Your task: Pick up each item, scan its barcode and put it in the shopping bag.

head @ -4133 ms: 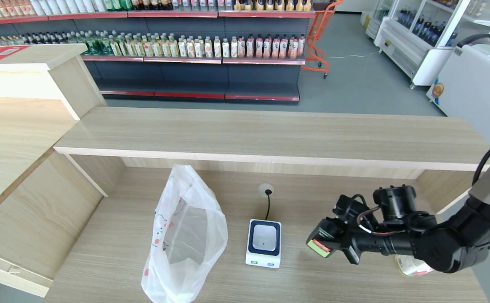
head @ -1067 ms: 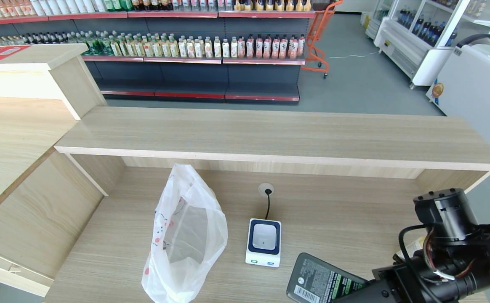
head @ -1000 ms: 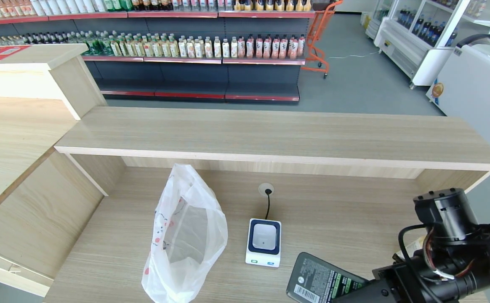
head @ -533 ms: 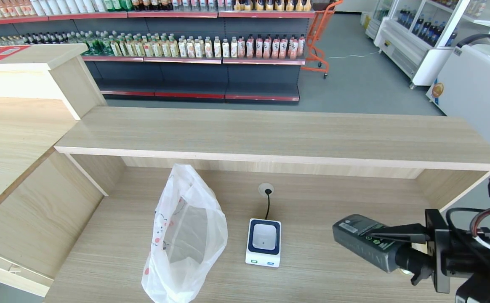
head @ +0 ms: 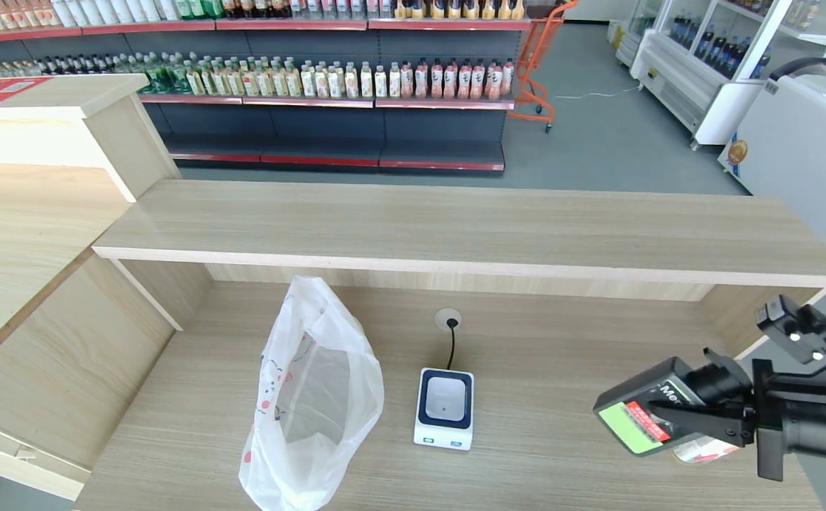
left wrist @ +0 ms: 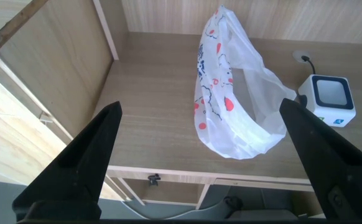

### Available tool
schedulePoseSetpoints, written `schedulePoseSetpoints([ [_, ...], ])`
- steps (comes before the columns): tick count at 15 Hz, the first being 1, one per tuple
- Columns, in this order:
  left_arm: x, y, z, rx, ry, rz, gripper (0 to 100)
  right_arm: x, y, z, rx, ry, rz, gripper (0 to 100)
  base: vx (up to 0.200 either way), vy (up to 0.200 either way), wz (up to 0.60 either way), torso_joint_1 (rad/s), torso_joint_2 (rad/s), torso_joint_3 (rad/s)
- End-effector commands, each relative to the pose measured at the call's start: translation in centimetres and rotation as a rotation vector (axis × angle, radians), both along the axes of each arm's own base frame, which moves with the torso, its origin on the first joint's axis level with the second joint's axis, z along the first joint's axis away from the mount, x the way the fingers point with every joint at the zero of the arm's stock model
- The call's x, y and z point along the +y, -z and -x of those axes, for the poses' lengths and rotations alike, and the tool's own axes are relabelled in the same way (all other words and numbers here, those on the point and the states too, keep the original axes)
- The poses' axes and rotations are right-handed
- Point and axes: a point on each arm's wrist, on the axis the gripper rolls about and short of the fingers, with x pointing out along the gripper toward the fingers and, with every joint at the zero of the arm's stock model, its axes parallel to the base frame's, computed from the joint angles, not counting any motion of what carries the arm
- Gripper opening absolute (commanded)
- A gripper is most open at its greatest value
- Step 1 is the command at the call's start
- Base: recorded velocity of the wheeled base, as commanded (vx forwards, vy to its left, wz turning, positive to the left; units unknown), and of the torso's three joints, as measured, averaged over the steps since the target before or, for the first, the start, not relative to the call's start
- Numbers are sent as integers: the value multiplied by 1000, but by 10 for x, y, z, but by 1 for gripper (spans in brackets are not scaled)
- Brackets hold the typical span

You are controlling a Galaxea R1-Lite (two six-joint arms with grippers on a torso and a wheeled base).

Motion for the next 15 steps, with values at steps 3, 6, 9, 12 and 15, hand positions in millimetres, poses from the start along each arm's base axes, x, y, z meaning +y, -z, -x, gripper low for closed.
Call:
schedulePoseSetpoints([
  [3,0,0,0,0,0,1,100,33,43,-54,319,-55,-64,0,0,0,0,0,0,0],
  [6,0,0,0,0,0,1,100,59,56,-80,392,-108,-72,0,0,0,0,0,0,0],
  [9,0,0,0,-1,-2,-1,100,85,64,-100,425,-158,-77,0,0,0,0,0,0,0],
  [12,0,0,0,-1,0,-1,100,108,90,-119,374,-134,-22,0,0,0,0,0,0,0],
  [15,0,0,0,0,0,1,100,127,107,-128,330,-155,-12,0,0,0,0,0,0,0],
])
